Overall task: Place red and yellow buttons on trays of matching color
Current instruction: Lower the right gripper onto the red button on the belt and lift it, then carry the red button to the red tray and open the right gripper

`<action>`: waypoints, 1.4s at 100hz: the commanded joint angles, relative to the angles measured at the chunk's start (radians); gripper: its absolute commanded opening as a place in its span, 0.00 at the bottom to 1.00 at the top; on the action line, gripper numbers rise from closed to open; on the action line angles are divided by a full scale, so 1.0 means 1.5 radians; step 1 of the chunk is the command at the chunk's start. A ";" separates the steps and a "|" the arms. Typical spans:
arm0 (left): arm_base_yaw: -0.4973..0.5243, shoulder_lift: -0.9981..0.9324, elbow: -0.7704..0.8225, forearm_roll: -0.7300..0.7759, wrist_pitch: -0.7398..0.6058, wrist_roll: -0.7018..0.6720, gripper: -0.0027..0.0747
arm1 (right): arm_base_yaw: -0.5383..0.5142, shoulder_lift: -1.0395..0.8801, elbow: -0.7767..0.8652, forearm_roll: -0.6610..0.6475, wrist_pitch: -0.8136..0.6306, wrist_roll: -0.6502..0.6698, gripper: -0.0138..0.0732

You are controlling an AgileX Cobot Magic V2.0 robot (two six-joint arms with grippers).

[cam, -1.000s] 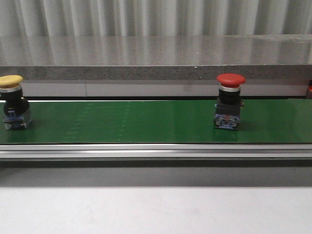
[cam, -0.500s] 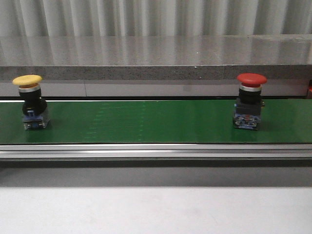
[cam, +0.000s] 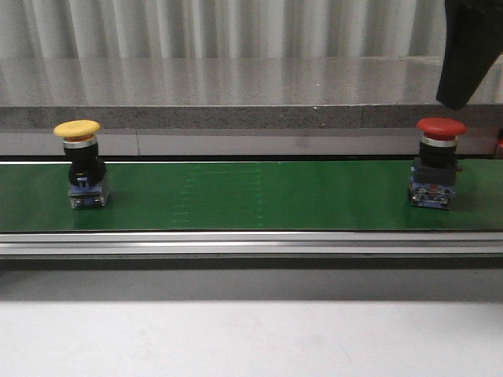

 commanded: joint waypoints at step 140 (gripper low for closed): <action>-0.005 0.003 -0.016 -0.016 -0.043 0.002 0.01 | -0.403 0.047 -0.195 -0.046 -0.050 0.182 0.27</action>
